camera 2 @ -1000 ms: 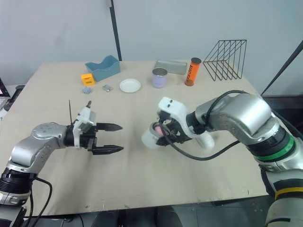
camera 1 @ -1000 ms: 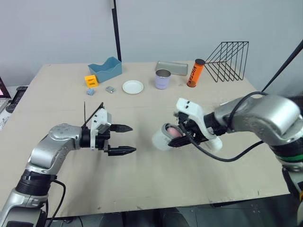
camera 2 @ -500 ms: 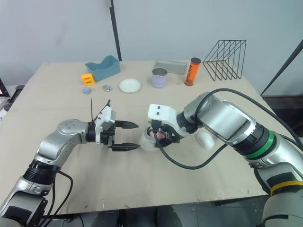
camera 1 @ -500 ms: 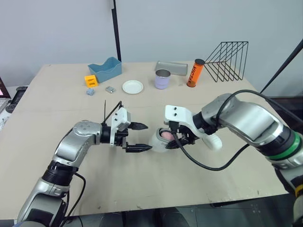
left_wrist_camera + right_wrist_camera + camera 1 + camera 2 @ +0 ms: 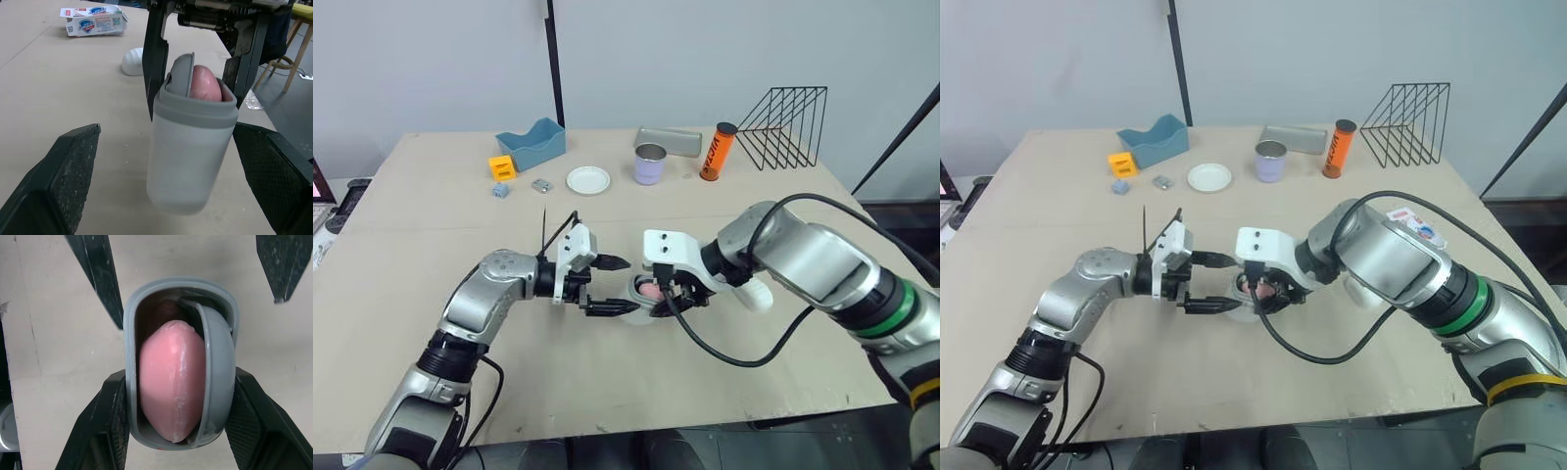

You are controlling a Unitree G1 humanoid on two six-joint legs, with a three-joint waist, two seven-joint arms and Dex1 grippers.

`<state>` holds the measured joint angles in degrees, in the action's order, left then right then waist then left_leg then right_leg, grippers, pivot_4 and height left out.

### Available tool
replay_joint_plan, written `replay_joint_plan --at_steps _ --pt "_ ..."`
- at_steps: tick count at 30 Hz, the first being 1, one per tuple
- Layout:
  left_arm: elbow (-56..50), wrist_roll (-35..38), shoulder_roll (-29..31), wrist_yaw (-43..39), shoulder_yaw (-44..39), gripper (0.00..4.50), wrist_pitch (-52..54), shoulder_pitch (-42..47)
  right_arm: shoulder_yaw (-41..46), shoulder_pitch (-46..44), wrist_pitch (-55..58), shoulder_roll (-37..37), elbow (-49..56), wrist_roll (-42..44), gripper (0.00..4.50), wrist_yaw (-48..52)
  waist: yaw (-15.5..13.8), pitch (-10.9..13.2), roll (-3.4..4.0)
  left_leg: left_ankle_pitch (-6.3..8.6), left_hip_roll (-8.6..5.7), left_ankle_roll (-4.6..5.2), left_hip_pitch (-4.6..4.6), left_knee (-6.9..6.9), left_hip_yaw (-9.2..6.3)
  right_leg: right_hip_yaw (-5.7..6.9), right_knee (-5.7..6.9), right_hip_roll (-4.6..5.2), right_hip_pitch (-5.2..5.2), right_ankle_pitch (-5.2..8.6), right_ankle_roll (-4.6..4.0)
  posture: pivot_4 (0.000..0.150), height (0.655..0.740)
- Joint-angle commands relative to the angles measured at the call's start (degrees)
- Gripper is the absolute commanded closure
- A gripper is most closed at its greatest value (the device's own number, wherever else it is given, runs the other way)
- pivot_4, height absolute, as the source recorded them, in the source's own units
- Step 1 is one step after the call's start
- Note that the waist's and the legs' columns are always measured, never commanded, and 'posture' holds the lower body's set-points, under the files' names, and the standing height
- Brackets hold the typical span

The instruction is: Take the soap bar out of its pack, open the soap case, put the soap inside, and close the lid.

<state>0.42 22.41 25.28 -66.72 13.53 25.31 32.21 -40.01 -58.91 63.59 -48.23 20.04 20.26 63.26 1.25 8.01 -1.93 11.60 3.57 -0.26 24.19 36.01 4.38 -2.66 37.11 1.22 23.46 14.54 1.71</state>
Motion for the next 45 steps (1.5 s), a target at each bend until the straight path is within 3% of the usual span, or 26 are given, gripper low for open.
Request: replay_joint_plan --at_steps 1,33,34,36,38,45 --pt "-2.3 0.2 -0.7 0.1 0.3 0.0 -0.1 1.1 0.9 -1.2 0.6 0.5 1.1 -0.8 2.45 0.7 0.0 0.0 0.0 0.0 0.0 0.0 0.0 0.01 0.0 0.0 0.0 0.0 0.0 -0.01 -0.01 0.15 0.7393" --pt "-3.4 -1.8 0.4 -1.7 3.5 0.0 0.5 1.7 0.4 -2.4 1.4 3.0 0.0 -4.4 2.45 3.1 0.0 0.0 0.0 0.0 -0.02 0.0 0.01 0.09 -0.01 0.0 0.06 -0.02 -0.03 -0.06 0.05 0.15 0.7393" --pt "-3.4 -1.7 0.3 -1.7 3.4 0.41 0.5 1.6 0.4 -2.4 1.4 3.0 0.0 -4.4 2.45 3.1 0.0 0.0 0.0 0.0 -0.02 0.0 0.01 0.09 -0.01 0.0 0.06 -0.02 -0.03 -0.06 0.05 0.15 0.7393" --pt "-3.5 -1.7 0.3 -1.6 3.4 0.56 0.4 1.5 0.4 -2.4 1.4 3.1 0.0 -4.5 2.45 3.1 0.0 0.0 0.0 0.0 -0.03 0.0 0.01 0.1 -0.01 0.0 0.07 -0.02 -0.03 -0.07 0.04 0.15 0.7393" --pt "-3.5 -1.7 0.3 -1.5 3.3 1.28 0.2 1.5 0.2 -2.3 1.2 3.1 0.0 -4.7 2.45 3.0 0.0 0.0 0.0 0.0 -0.03 0.0 0.01 0.11 -0.01 0.0 0.07 -0.02 -0.03 -0.07 0.04 0.15 0.7393" --pt "-3.3 -2.0 0.4 -1.4 3.0 1.28 -0.3 1.7 0.0 -1.5 0.6 2.7 0.8 -5.1 2.45 3.5 0.0 0.0 0.0 0.0 -0.03 0.0 0.01 0.13 -0.01 0.0 0.08 -0.02 -0.03 -0.09 0.02 0.15 0.7393"
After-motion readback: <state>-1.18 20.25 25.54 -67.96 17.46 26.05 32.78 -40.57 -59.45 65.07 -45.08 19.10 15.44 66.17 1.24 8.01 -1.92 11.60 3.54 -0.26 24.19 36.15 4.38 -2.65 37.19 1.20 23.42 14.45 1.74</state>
